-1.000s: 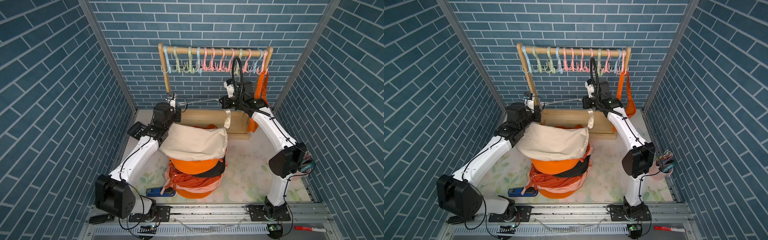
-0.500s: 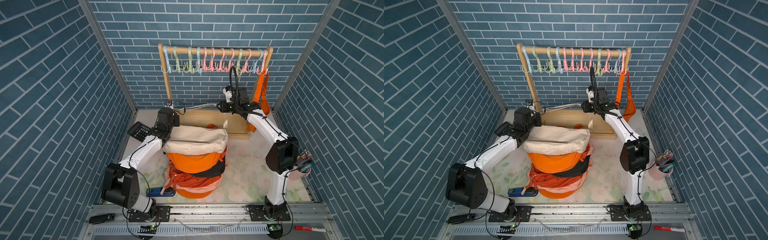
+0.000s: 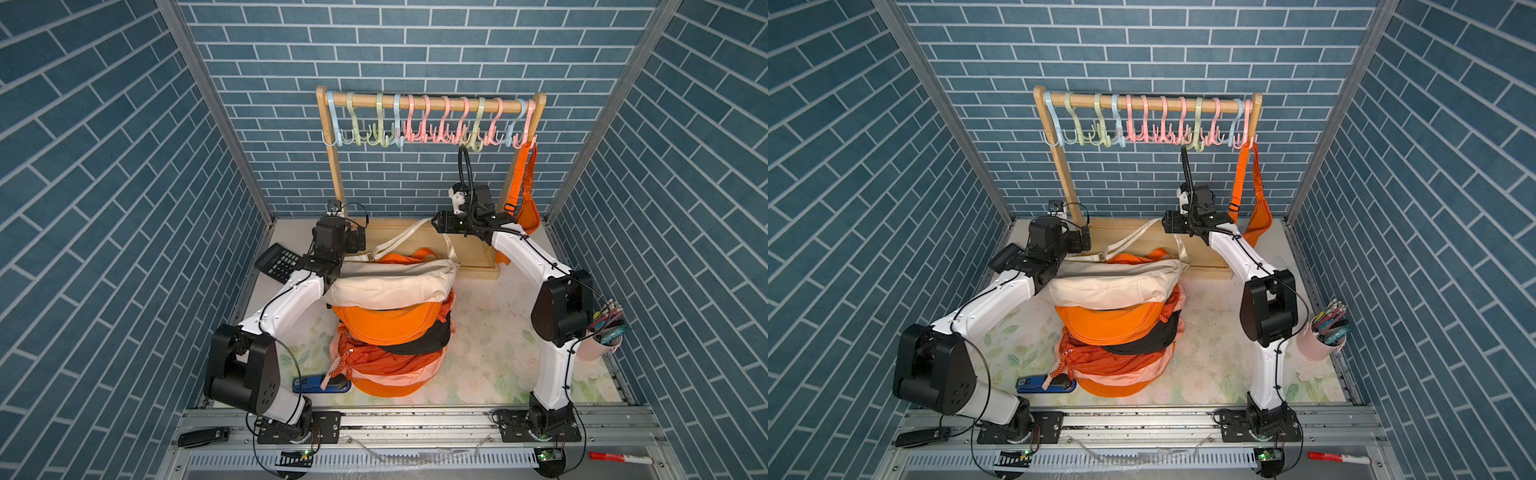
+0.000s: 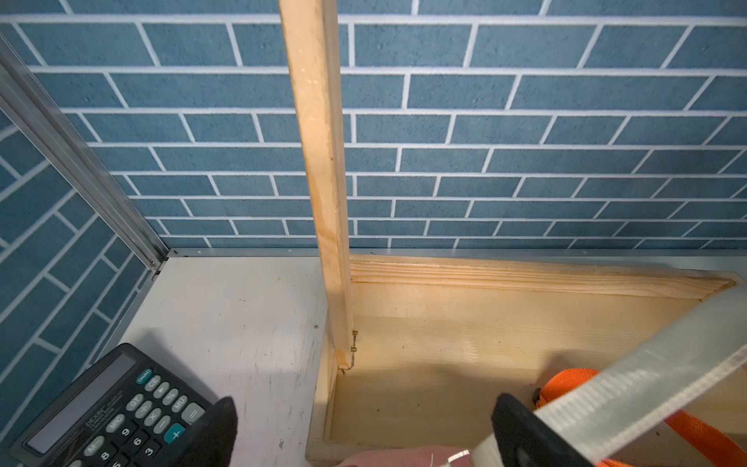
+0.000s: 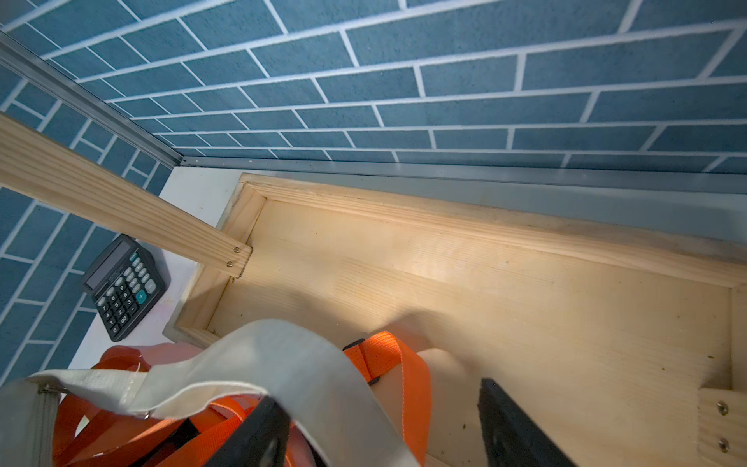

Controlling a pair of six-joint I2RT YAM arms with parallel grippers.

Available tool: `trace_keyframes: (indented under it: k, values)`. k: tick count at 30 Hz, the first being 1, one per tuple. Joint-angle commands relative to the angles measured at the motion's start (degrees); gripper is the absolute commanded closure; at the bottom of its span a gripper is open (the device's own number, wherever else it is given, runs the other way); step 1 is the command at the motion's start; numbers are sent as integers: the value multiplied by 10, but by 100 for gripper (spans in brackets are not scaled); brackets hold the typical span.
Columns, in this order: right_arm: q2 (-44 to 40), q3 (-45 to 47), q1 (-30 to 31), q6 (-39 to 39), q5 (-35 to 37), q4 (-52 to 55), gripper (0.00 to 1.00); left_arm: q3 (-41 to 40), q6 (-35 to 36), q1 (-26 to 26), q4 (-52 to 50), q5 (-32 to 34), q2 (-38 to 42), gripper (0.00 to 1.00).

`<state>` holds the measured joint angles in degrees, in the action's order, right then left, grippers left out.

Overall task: Take the bag off the hook
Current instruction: Place the bag inside the bag.

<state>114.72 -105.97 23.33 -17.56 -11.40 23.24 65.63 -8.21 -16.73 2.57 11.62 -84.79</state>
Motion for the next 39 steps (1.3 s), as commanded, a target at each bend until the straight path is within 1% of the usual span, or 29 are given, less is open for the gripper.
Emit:
trace_keyframes:
  k: [1, 5, 8, 12, 14, 17, 21, 27, 31, 33, 36, 39]
  values:
    - [-41, -21, 2, 18, 37, 29, 27, -2, -4, 3, -12, -1, 38, 1]
    - [-41, -19, 3, 23, 43, 55, 27, -15, -18, 2, -12, -14, 71, 1]
    - [-52, -2, 5, 24, 42, 62, 27, -39, -31, -3, -2, -32, 97, 1]
    - [-67, 15, 8, 31, 53, 78, 27, -61, -31, -28, -6, -33, 115, 2]
    - [-69, 12, 9, 38, 60, 93, 26, -74, -37, -39, -2, -37, 120, 2]
    - [-69, 1, 9, 51, 94, 118, 24, -87, -42, -56, -1, -40, 121, 4]
    - [-71, -8, 9, 60, 99, 141, 24, -101, -41, -80, -8, -42, 126, 7]
    - [-104, 27, 18, 58, 92, 129, 24, -197, -61, -126, 22, -13, 184, 10]
    - [-135, 51, 26, 60, 95, 118, 24, -225, -57, -180, 13, 18, 186, 10]
    - [-153, 67, 27, 59, 94, 107, 24, -245, -60, -197, 19, 33, 189, 11]
    - [-177, 82, 27, 59, 94, 98, 24, -272, -67, -203, 24, 42, 203, 11]
    - [-192, 85, 28, 59, 96, 96, 24, -267, -57, -204, 11, 46, 214, 11]
